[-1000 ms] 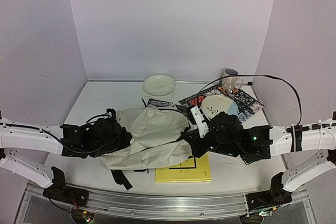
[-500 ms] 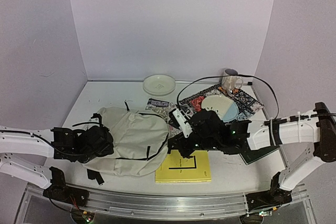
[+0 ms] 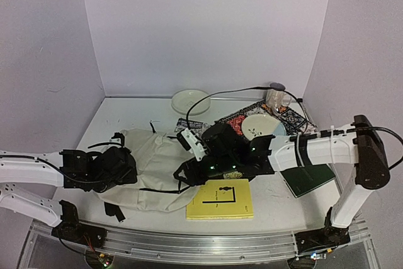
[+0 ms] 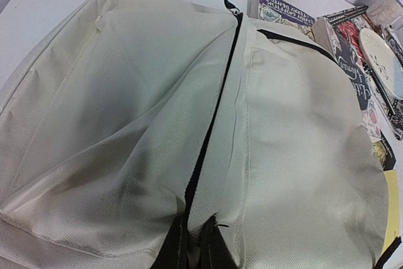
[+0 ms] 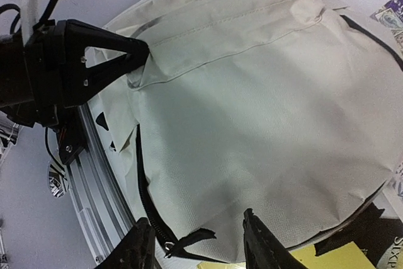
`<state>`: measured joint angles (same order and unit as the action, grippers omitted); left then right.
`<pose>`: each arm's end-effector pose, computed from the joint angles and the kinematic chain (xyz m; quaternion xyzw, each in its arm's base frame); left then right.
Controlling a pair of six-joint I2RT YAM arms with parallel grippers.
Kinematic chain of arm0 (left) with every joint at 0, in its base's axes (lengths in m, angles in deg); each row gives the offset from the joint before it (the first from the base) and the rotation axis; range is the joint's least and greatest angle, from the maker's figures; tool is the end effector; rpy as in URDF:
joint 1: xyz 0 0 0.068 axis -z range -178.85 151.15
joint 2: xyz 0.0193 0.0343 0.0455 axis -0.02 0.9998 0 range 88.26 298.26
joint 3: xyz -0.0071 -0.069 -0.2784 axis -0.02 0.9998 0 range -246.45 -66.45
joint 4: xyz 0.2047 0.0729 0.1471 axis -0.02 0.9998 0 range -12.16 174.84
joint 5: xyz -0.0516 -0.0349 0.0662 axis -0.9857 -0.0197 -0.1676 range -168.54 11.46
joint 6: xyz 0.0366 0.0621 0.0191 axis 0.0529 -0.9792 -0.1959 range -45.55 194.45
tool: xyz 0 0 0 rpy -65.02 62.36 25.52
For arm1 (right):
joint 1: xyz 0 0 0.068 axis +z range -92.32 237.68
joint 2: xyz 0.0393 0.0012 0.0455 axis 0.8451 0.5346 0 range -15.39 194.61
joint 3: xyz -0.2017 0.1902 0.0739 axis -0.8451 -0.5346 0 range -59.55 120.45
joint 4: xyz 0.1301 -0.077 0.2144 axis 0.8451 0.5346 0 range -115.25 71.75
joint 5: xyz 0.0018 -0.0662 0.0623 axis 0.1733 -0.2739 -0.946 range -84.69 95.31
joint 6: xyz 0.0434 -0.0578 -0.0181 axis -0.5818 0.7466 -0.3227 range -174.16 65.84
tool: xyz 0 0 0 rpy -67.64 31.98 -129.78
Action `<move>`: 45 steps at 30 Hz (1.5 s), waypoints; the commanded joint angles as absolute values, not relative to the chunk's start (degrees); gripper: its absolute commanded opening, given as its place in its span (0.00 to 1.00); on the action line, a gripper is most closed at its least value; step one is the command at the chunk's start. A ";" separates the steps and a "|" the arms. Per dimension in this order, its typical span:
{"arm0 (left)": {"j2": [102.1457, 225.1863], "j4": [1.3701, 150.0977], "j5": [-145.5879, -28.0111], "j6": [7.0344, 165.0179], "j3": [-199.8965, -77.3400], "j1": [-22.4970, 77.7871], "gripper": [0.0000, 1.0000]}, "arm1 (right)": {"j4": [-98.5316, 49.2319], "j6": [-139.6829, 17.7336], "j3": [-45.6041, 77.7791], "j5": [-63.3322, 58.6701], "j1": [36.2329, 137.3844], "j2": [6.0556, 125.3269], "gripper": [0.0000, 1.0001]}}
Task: Pack the student bag
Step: Unzip the largest pocket of the student bag.
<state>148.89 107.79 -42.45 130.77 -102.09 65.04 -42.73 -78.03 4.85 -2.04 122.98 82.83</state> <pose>0.1225 -0.1663 0.2046 -0.0332 0.9108 -0.1011 0.3988 0.1717 0.3923 0.2639 -0.3185 0.7335 0.4565 0.3900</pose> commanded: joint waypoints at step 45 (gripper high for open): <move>147.74 90.55 -53.77 112.01 -107.63 66.26 0.59 | -40.98 -75.52 6.58 -3.50 115.41 79.52 0.00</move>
<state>146.36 99.85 -48.18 119.66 -102.70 65.09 -39.81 -76.31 3.10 -2.60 114.85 79.66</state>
